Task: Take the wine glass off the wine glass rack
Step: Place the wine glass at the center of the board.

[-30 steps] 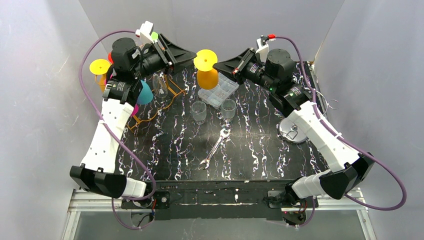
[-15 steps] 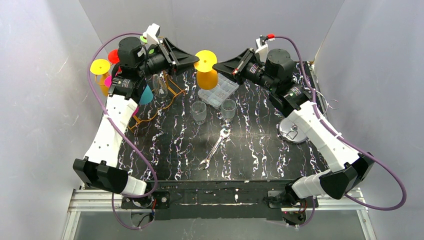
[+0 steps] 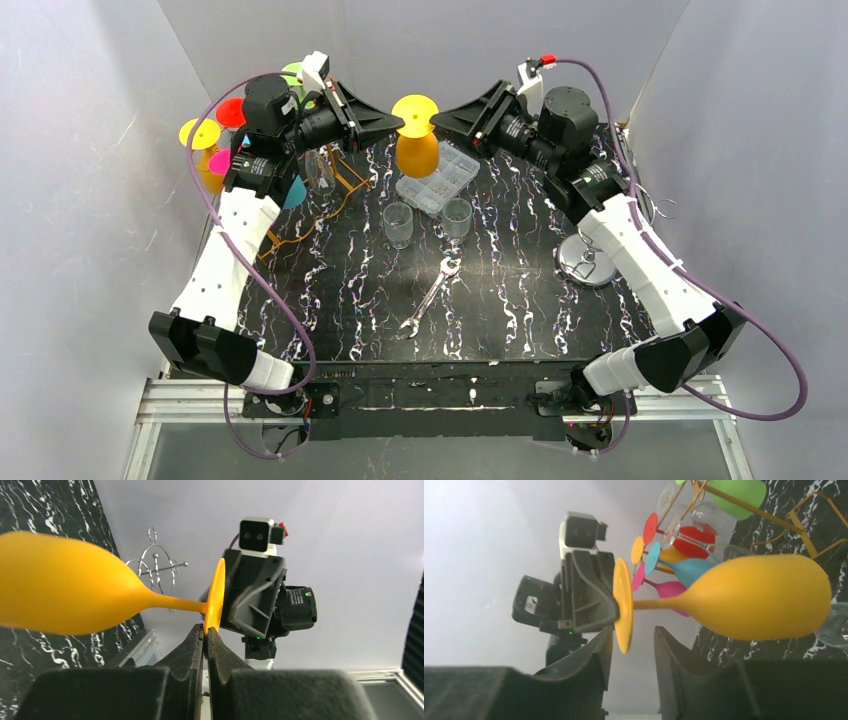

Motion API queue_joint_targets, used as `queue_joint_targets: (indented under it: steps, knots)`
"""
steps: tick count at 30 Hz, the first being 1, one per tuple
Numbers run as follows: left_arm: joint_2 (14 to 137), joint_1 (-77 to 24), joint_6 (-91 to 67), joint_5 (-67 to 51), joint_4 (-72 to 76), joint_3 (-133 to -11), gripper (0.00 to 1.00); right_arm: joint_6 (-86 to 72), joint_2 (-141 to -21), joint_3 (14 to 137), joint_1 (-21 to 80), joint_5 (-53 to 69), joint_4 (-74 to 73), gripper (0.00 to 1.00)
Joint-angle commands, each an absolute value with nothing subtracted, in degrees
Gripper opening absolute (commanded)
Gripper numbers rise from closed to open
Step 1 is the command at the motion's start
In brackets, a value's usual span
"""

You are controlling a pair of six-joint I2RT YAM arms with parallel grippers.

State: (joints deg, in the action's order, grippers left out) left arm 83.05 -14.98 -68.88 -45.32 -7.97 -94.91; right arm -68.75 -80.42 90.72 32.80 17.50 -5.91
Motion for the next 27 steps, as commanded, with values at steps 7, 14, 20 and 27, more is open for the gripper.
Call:
queue_joint_targets:
  steps: [7,14,20,27]
  knots:
    - [80.8,-15.3,-89.6,-41.1,3.7,-90.7,0.0,-58.4,-77.9,91.7,19.4,29.1,-1.0,0.95]
    - [80.8,-15.3,-101.3,-34.5,7.2,-91.5,0.0,-63.6,-74.0,76.5,12.0,40.6,17.3,0.98]
    - [82.3,-15.4,-111.3,-31.1,13.1,-91.0,0.0,-72.7,-72.3,68.6,12.4,41.0,34.4,0.92]
    - [82.3,-17.0,-118.8,-27.7,15.6,-91.8,0.0,-74.0,-73.9,67.0,14.5,38.0,43.7,0.88]
